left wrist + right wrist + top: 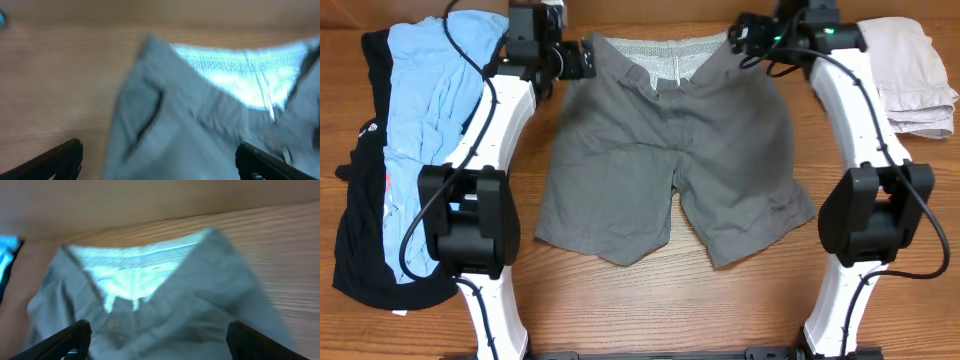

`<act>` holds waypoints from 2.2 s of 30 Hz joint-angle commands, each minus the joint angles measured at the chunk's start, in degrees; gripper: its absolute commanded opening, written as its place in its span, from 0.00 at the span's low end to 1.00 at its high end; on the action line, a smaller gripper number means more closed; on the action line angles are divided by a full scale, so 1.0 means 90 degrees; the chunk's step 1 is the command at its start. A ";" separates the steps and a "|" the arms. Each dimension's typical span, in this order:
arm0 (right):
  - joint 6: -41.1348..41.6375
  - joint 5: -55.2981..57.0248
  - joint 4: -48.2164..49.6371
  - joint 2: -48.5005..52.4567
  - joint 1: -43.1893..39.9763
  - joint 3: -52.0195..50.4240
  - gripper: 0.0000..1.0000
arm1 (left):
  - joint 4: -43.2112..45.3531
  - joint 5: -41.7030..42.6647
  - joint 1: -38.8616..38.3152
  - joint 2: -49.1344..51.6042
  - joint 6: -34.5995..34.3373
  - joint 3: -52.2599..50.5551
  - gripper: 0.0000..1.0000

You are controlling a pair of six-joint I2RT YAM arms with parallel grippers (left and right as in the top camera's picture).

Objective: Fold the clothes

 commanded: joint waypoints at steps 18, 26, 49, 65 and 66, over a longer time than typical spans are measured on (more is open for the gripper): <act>-0.0838 0.0930 0.0525 0.1906 0.1501 0.0141 0.73 | -0.1268 0.0090 0.1032 -0.0265 -0.0760 0.0131 1.00; -0.0862 0.1384 0.0471 0.2030 0.1664 0.0121 0.50 | -0.1256 0.0066 0.1069 -0.0265 -0.0738 0.0131 1.00; -0.0690 0.1768 0.0595 0.2385 0.1630 0.1632 0.06 | -0.1273 0.0063 0.1069 -0.0265 -0.0687 0.0131 1.00; -0.0571 0.1593 -0.0100 0.2832 0.1649 0.1661 0.49 | -0.1290 -0.0010 0.1069 -0.0265 -0.0568 0.0131 1.00; -0.0573 0.1593 -0.0075 0.2832 0.1649 0.1661 0.49 | -0.1290 -0.0010 0.1069 -0.0265 -0.0568 0.0131 1.00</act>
